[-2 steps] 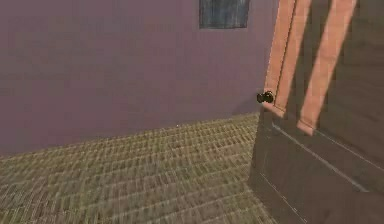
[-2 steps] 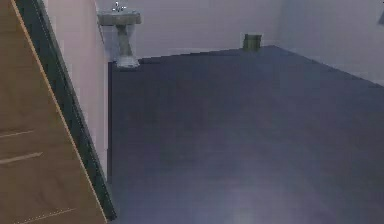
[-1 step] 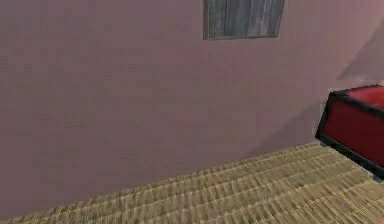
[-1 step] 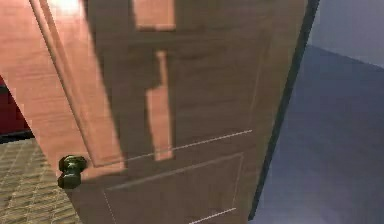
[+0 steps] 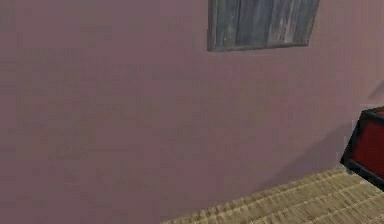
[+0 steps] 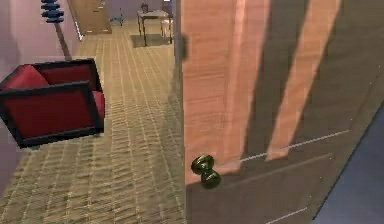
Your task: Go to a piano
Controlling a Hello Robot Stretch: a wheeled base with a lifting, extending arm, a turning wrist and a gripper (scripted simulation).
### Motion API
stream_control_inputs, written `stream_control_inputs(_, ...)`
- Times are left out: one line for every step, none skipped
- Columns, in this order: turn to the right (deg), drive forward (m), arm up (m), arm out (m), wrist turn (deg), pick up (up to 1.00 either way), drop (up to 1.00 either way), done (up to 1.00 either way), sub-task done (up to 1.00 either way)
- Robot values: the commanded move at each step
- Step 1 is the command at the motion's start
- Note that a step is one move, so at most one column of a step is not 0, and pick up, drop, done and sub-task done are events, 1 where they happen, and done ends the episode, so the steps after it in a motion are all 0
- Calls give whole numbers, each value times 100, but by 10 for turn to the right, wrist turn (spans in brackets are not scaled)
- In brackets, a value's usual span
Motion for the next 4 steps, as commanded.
stream_control_inputs(420,0,0,0,0,0,0,0,0)
stream_control_inputs(0,70,0,0,0,0,0,0,0)
stream_control_inputs(450,0,0,0,0,0,0,0,0)
stream_control_inputs(90,0,0,0,0,0,0,0,0)
